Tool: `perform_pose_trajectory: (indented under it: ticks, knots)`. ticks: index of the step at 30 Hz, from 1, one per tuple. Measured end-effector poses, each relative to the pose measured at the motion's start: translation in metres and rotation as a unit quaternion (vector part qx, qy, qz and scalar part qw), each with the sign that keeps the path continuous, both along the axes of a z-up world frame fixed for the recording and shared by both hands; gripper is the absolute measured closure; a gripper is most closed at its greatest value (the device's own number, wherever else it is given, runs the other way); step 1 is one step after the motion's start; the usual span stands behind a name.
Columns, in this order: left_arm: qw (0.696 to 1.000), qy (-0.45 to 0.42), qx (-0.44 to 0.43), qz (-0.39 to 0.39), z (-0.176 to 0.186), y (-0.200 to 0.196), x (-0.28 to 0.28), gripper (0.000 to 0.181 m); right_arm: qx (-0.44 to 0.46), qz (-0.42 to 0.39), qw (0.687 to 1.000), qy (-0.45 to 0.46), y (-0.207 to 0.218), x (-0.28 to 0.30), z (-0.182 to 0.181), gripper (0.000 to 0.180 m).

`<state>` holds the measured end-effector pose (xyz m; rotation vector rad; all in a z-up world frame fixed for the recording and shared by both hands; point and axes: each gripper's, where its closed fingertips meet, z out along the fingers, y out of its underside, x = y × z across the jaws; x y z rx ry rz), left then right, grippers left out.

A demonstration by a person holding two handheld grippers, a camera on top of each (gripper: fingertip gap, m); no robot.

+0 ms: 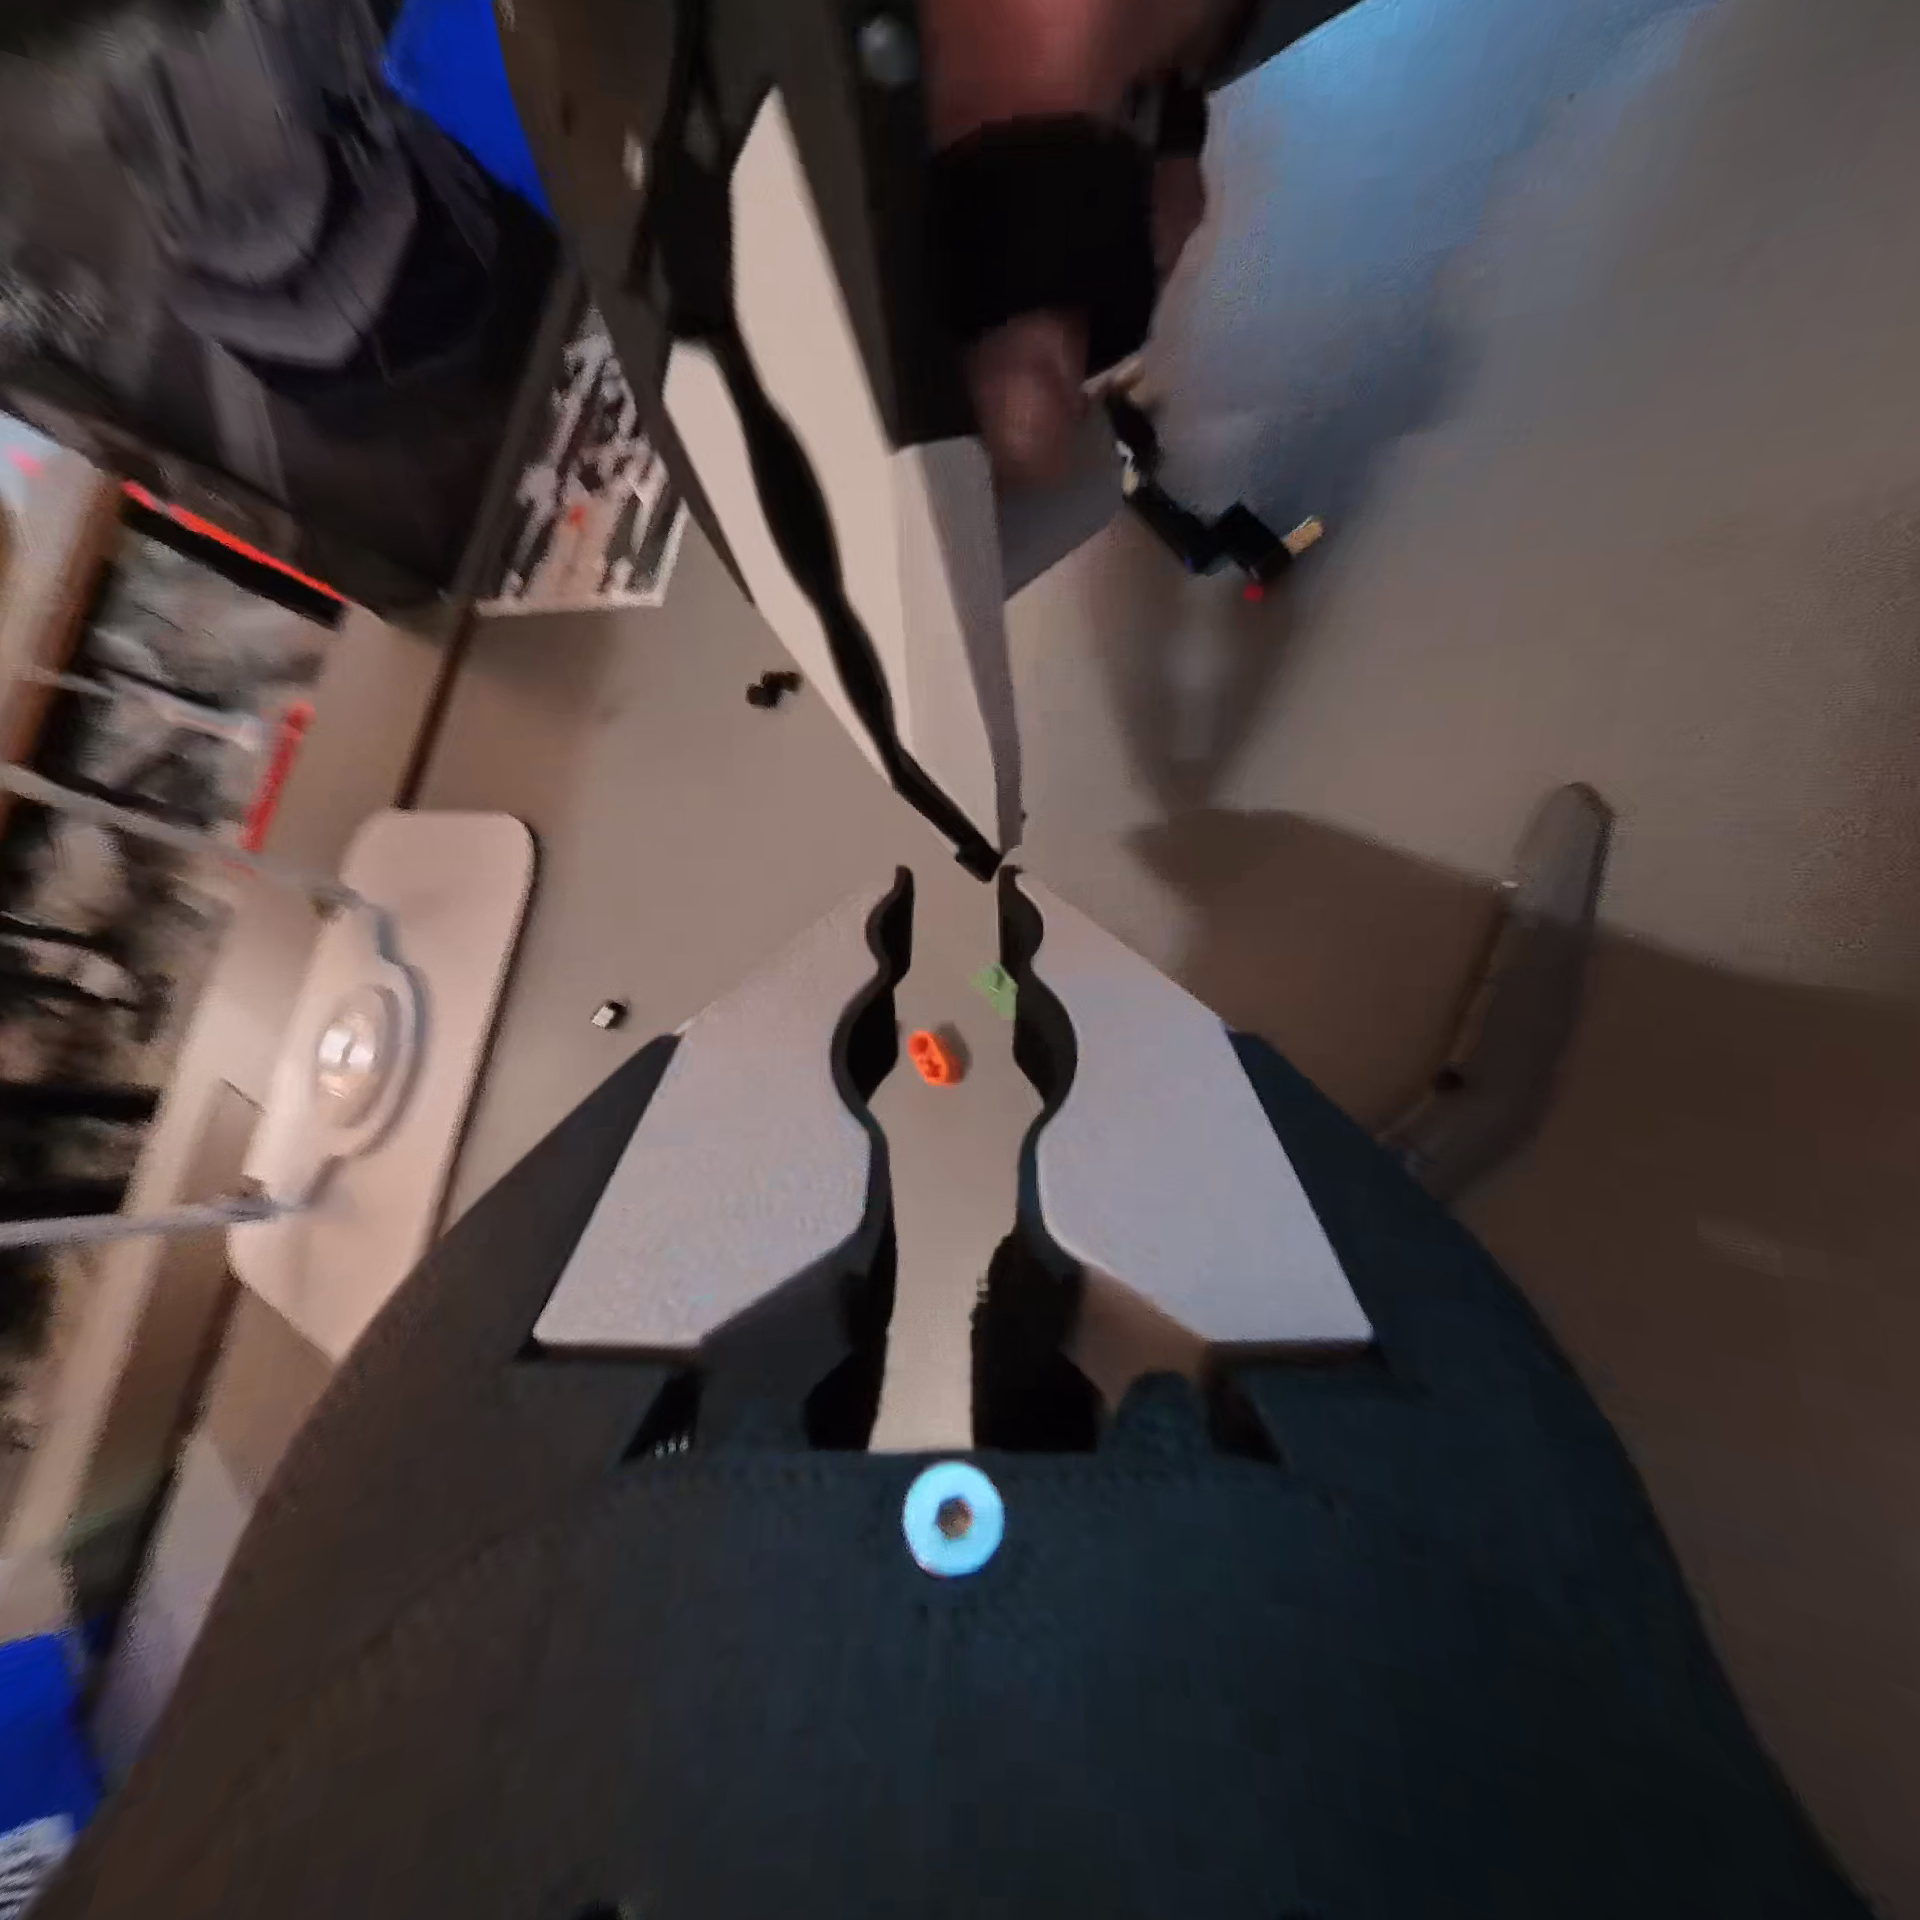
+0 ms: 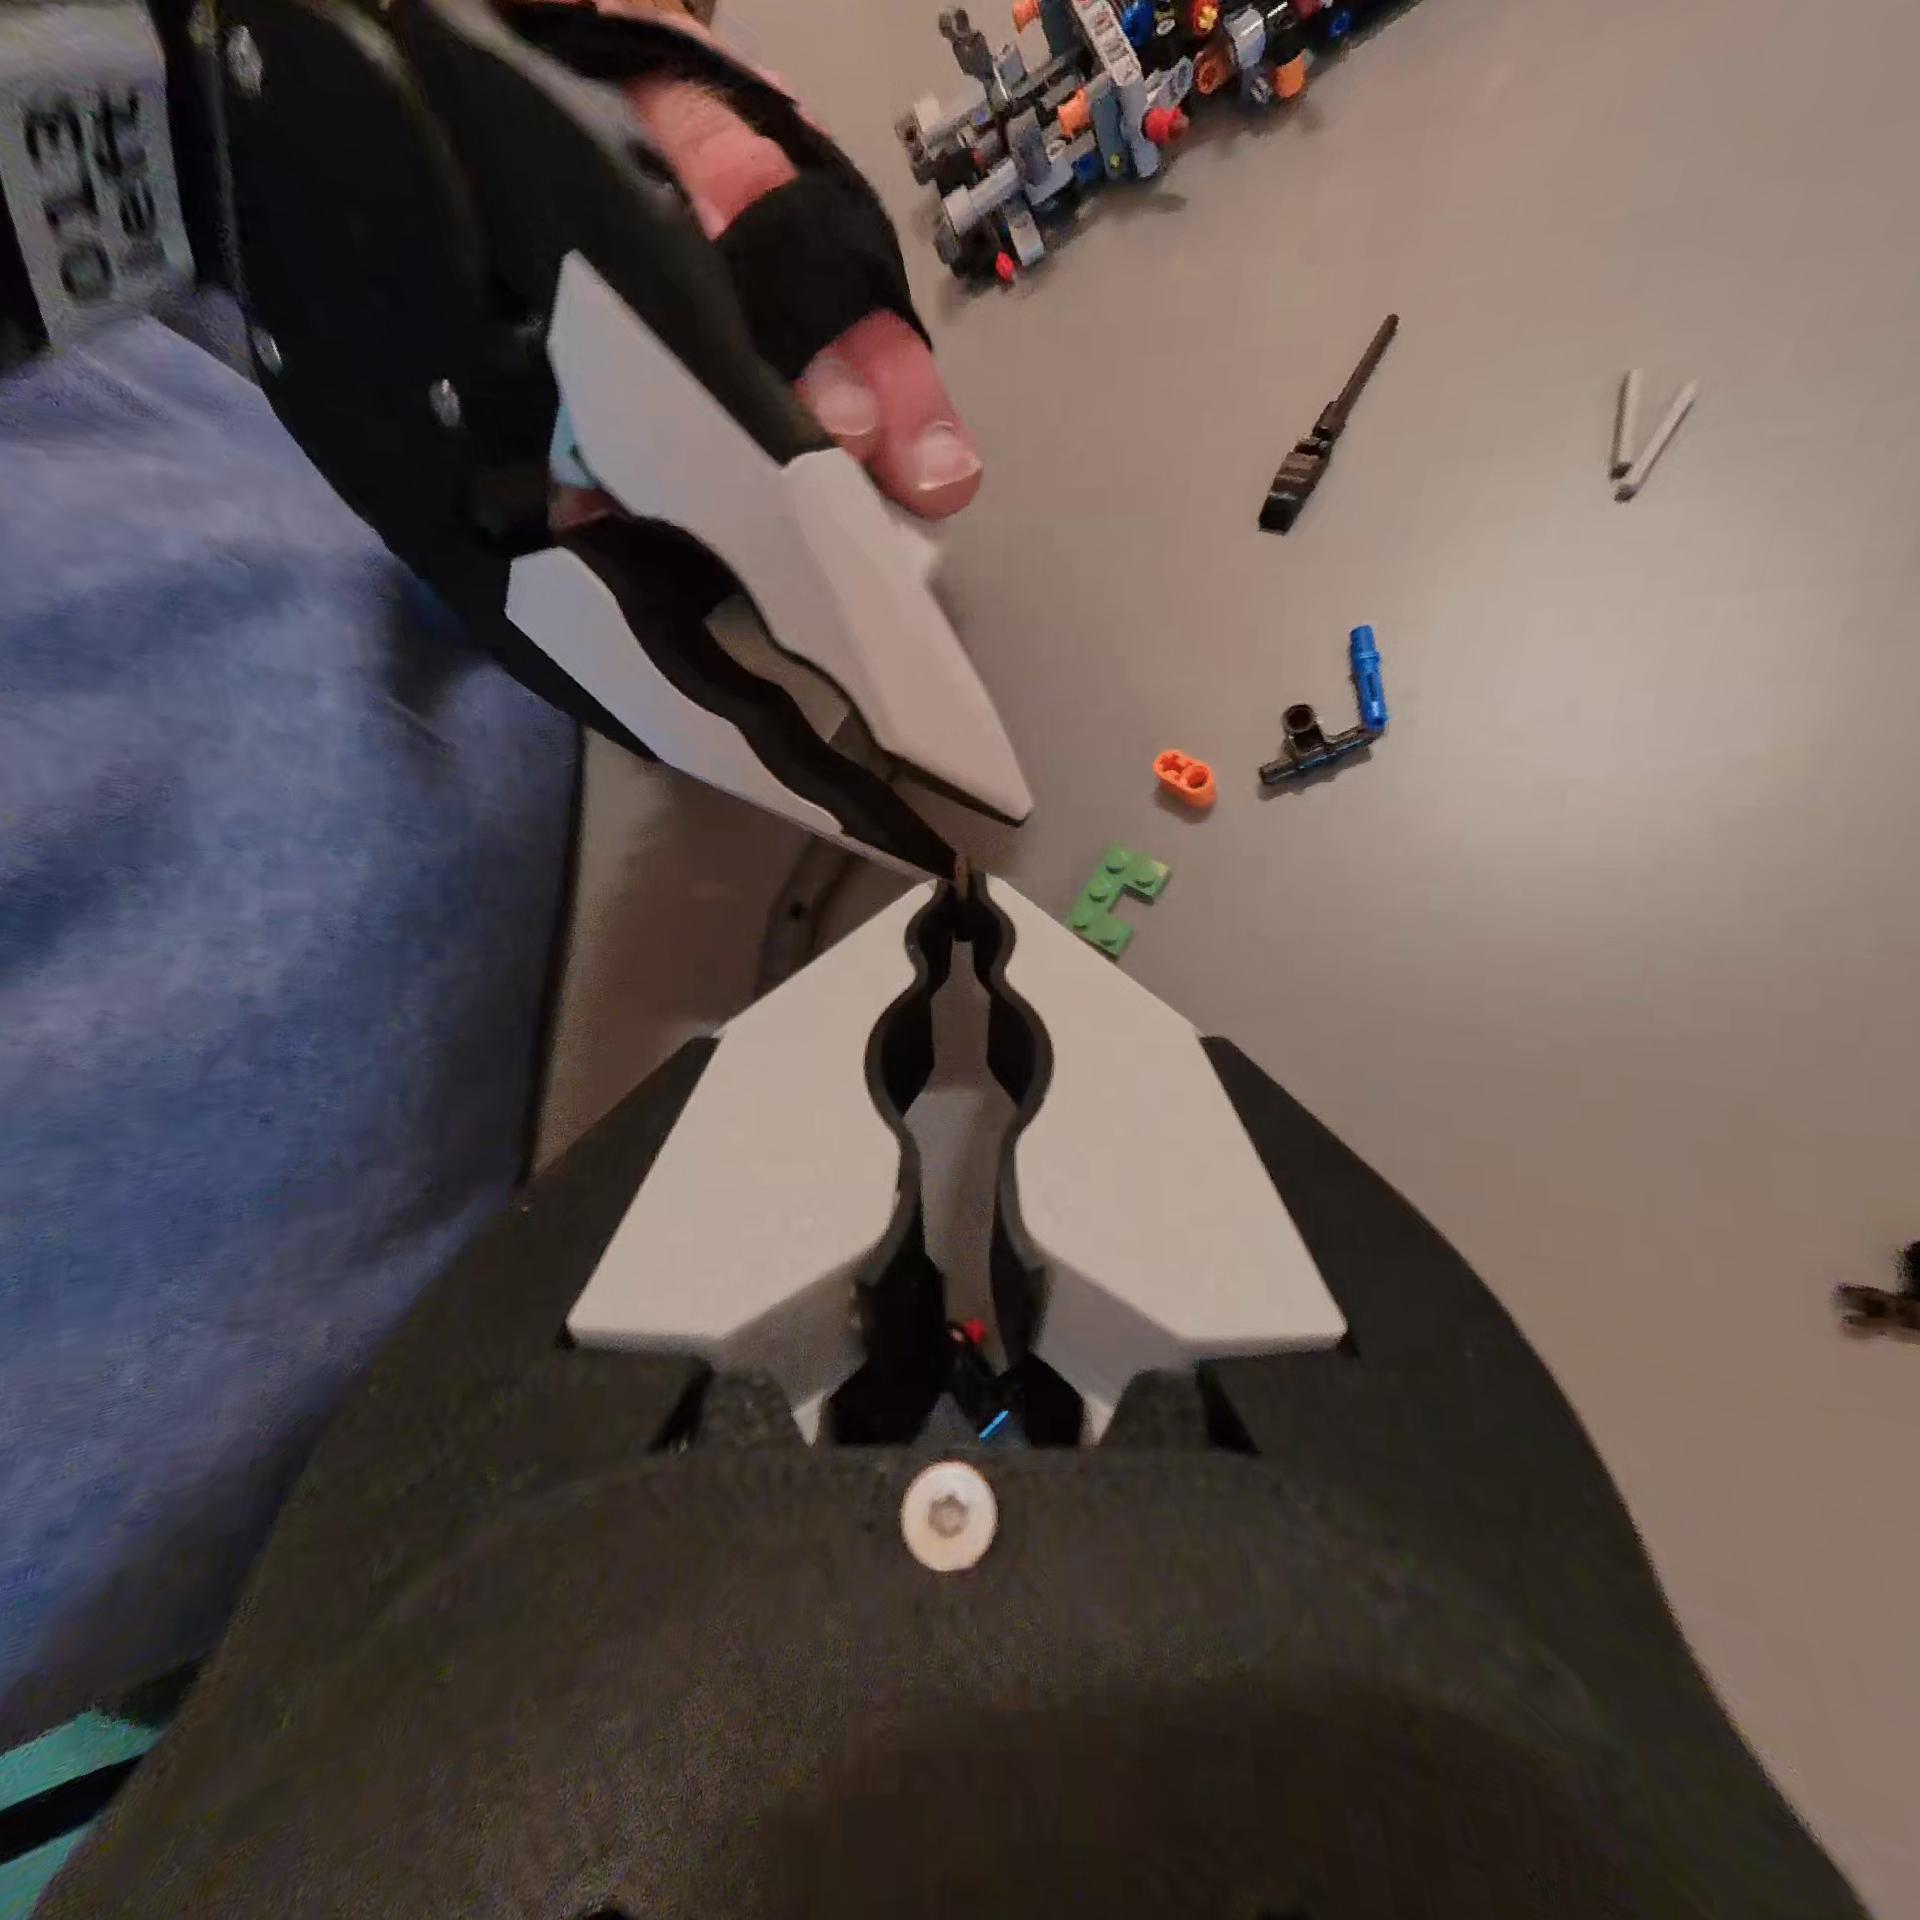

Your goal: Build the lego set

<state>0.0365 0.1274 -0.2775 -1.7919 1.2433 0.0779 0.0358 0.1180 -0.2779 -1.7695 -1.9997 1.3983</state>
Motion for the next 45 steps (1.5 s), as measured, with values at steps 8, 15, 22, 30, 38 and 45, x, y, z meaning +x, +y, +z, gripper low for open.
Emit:
perform_pose_trajectory:
  ticks: [8, 15, 22, 30, 38, 45]
  knots:
    - [0.994, 0.069, 0.070, -0.053, 0.006, -0.006, 0.011, 0.174, -0.089, 0.030, 0.995, -0.042, -0.008, 0.006, 0.009, 0.179]
    - [0.998, 0.041, 0.047, -0.018, 0.007, -0.002, 0.002, 0.175, -0.093, 0.000, 0.995, -0.025, 0.000, -0.004, 0.013, 0.168]
    - [0.999, -0.029, -0.030, 0.002, 0.004, -0.003, -0.003, 0.175, 0.122, 0.020, 0.990, 0.063, 0.007, 0.001, 0.023, 0.166]
    - [0.992, -0.088, -0.092, 0.023, 0.003, -0.003, -0.003, 0.175, 0.337, 0.074, 0.938, 0.046, 0.003, -0.004, 0.010, 0.172]
    - [0.986, -0.114, -0.115, 0.027, 0.001, -0.004, -0.003, 0.175, 0.332, 0.079, 0.939, 0.053, 0.004, -0.007, 0.008, 0.180]
    - [0.985, -0.122, -0.116, 0.035, -0.001, -0.003, -0.004, 0.175, 0.311, 0.084, 0.945, 0.058, 0.003, -0.006, 0.006, 0.169]
